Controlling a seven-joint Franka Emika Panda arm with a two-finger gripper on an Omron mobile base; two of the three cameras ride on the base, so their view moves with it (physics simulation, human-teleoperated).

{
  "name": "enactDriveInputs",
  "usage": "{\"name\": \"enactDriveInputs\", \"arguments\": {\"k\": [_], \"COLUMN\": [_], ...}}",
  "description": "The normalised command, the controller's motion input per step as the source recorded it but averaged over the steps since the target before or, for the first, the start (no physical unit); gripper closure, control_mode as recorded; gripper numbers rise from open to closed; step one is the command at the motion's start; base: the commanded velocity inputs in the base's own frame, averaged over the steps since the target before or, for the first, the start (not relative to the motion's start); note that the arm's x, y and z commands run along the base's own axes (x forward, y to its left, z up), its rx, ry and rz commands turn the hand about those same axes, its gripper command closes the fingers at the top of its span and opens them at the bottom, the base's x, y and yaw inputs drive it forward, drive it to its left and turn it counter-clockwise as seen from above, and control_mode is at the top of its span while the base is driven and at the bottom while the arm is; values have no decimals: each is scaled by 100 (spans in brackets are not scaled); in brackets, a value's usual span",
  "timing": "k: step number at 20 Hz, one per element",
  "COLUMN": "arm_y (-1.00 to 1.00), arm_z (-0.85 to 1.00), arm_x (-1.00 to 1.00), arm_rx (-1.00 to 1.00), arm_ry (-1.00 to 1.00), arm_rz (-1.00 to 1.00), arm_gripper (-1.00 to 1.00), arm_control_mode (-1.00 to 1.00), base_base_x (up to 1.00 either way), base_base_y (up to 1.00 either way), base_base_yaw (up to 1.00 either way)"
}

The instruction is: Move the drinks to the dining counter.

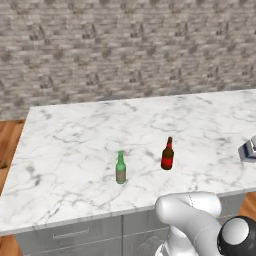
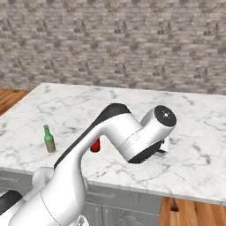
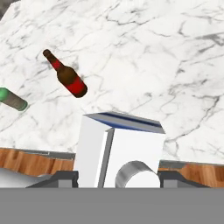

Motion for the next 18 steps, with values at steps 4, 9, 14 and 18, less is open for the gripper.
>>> {"name": "enactDriveInputs", "arguments": {"k": [4,9,14,18], "arm_y": [0,0,0,0], "arm_z": [0,0,0,0], "arm_x": [0,0,0,0], "arm_rx": [0,0,0,0], "arm_ry": [0,0,0,0], "arm_rz": [0,0,0,0], "arm_gripper": [100,100,100,100], "arm_control_mode": [100,100,100,100], "base_base_x": [100,99,100,100], "base_base_y": [0,-32,-20,-8], "base_base_yaw": [0,-1,3,3]}}
